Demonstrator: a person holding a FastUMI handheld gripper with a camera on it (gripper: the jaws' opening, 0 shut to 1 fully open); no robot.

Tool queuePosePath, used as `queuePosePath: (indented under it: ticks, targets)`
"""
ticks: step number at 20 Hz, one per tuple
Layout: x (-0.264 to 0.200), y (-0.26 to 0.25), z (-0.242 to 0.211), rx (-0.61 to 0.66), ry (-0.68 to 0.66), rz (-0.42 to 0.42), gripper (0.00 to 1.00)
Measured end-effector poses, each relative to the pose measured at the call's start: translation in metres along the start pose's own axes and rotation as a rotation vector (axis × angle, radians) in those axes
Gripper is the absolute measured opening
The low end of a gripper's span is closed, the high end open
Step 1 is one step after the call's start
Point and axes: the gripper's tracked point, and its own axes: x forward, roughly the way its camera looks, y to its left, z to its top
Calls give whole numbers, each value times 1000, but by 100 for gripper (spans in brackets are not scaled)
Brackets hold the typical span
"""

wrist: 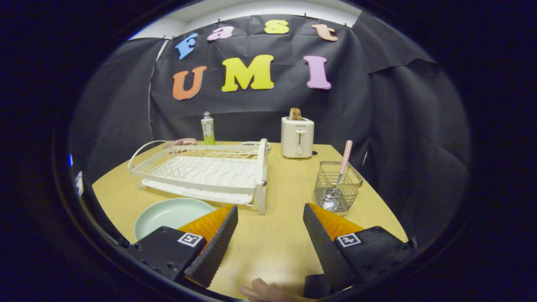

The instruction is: Take the plate from the dish rack, then take the spoon from the basket and place it into the plate.

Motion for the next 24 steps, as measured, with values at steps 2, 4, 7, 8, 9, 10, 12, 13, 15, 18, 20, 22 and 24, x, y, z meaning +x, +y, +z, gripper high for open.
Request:
queuePosePath:
  ticks: [2, 4, 7, 8, 9, 10, 12, 13, 15, 18, 20, 22, 24]
  targets:
    - [10, -24, 17, 34, -33, -44, 100]
    - [23, -42, 35, 58, -65, -47, 100]
    - [47, -74, 59, 64, -91, -74, 100]
    - [55, -82, 63, 55, -89, -79, 100]
    - [65, -92, 64, 47, -76, -85, 100]
    - [75, -98, 68, 38, -70, -84, 100]
    - [92, -106, 82, 60, -101, -68, 100]
    - [99, -110, 88, 72, -104, -61, 100]
    - [113, -124, 91, 112, -82, -87, 100]
    - [136, -141, 85, 163, -20, -120, 100]
    - [148, -136, 90, 177, -25, -75, 76]
    - [155, -142, 80, 158, 4, -86, 30]
    - [148, -134, 89, 149, -4, -68, 21]
